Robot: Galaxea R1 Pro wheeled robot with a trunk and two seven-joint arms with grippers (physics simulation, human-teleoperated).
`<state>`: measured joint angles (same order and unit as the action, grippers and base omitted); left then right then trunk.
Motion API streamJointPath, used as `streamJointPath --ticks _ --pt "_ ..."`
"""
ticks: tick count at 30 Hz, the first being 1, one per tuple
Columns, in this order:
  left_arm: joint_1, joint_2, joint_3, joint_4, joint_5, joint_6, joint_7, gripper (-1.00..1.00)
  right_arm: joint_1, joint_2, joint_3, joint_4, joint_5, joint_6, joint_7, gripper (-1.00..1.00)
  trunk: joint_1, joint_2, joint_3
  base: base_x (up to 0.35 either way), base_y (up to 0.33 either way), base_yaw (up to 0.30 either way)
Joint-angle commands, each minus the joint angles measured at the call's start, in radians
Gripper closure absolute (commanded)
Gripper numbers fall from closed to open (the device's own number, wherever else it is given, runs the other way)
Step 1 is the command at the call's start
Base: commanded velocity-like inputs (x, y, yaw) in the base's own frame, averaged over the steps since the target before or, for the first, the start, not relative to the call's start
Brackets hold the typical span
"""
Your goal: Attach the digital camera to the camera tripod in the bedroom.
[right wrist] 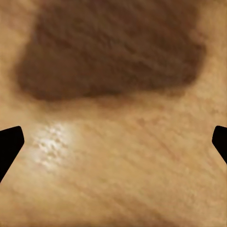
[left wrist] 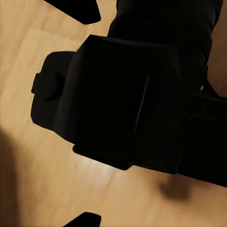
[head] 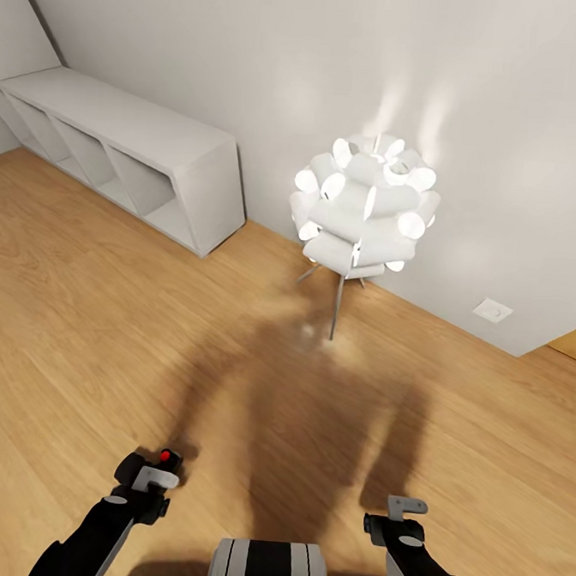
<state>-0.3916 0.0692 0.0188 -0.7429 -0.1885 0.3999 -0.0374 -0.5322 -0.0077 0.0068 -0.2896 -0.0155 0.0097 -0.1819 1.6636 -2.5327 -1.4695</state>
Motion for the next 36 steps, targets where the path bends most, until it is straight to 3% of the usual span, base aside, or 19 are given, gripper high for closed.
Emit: streamJointPath --ticks 1,10,22,36 --pt "0.0 0.0 0.002 -0.002 -0.01 0.004 -0.002 -1.0 0.0 0.0 0.001 -0.001 -0.002 0.001 -0.002 -1.0 0.0 0.0 -0.001 0.0 0.0 0.0" --pt "0.0 0.006 0.001 -0.001 -0.012 0.001 0.037 -1.0 0.0 0.0 0.001 0.0 -0.001 0.001 -0.003 -1.0 0.0 0.0 -0.001 0.0 0.0 0.0" --pt "-0.001 0.012 0.0 0.011 -0.012 -0.005 0.046 -1.0 0.0 0.001 0.0 0.0 0.0 0.001 -0.002 -1.0 0.0 0.0 -0.001 0.0 0.0 0.0" --pt "-0.001 0.009 -0.003 0.02 -0.012 -0.078 0.045 -1.0 0.0 0.002 0.0 0.0 0.002 0.002 -0.002 -1.0 0.0 0.0 -0.001 0.0 0.0 0.0"
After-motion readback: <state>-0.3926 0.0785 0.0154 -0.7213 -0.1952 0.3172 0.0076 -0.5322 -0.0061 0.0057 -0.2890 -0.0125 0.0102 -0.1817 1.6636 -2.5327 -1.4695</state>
